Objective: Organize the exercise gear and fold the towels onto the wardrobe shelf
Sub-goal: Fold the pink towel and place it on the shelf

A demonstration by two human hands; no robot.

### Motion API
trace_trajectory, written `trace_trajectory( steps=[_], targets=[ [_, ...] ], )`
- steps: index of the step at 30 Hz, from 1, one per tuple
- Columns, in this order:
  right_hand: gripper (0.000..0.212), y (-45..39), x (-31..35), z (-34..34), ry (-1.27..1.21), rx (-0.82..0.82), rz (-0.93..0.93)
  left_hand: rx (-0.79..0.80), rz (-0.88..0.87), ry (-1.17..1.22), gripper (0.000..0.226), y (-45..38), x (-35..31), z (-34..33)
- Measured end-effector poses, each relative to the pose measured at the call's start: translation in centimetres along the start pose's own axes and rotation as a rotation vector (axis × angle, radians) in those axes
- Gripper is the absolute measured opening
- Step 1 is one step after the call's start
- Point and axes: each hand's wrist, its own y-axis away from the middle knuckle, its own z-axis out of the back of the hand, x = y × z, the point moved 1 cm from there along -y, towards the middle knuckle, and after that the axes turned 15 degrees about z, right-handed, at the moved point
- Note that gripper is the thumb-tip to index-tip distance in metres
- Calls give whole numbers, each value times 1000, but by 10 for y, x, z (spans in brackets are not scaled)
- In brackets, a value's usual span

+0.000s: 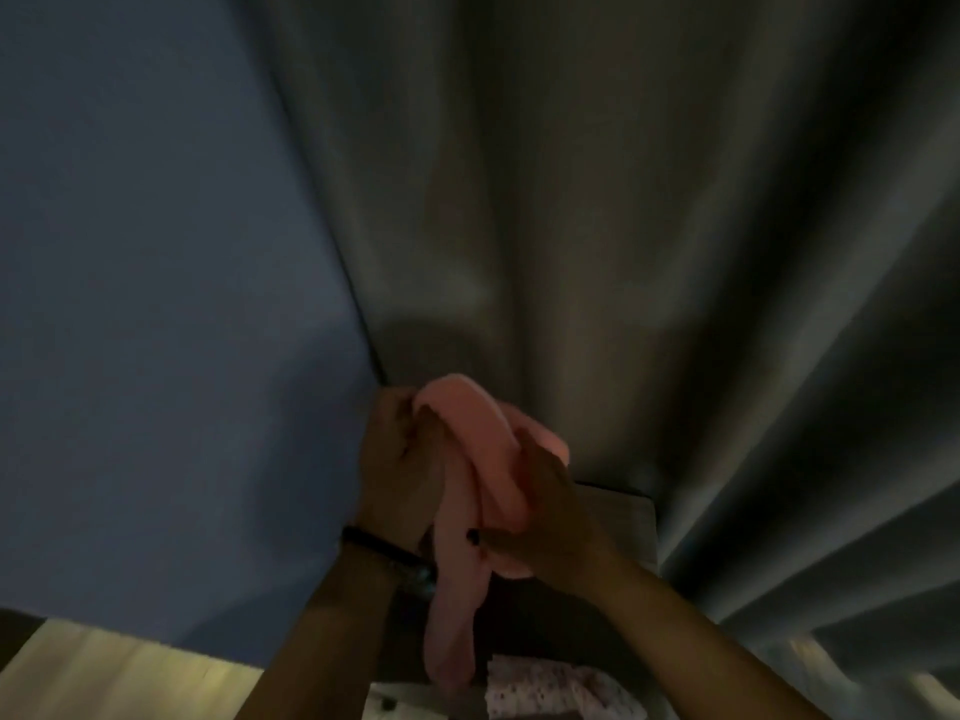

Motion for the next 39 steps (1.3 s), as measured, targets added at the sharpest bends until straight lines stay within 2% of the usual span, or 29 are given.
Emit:
trace_trajectory(
  steps=[1,3,6,8,10,12,14,16,18,21,24,26,29,32,34,36,39],
  targets=[
    [118,-7,8,1,-30,-67,18,31,-3,101,9,-1,-13,4],
    [96,-21,26,6,-154,-206,115,96,-37,306,26,-3,-37,15],
    [49,-38,62,23,-231,-299,176,133,-104,436,11,-1,-62,32],
    [31,-47,88,36,-224,-331,221,163,-84,499,7,3,-70,45],
    [26,-53,116,49,-214,-436,319,183,-129,521,23,5,-65,57],
    [37,-58,140,61,-224,-518,342,242,-205,476,52,7,-54,64],
    [51,-60,163,70,-257,-529,304,361,-173,418,82,12,-45,66],
    [55,-59,184,75,-324,-533,274,451,-77,321,96,15,-38,66],
    [57,-55,200,78,-352,-549,258,397,-53,226,84,19,-37,69],
    [58,-47,203,75,-370,-583,259,293,-96,150,20,18,-33,76],
    [56,-34,182,71,-273,-646,209,202,-105,135,38,21,-39,87],
    [45,-20,164,68,-259,-669,125,194,-123,179,26,23,-41,96],
    [20,5,139,64,-296,-688,-55,120,-24,290,21,20,-28,112],
    [26,24,115,60,-265,-706,-165,80,35,398,21,24,-22,131],
    [32,34,116,50,-251,-637,-163,53,60,377,25,27,-17,141],
    [38,45,123,33,-208,-498,-112,29,77,336,28,29,-10,150],
    [37,54,135,6,-58,-297,6,55,137,302,21,36,0,162]
  ],
)
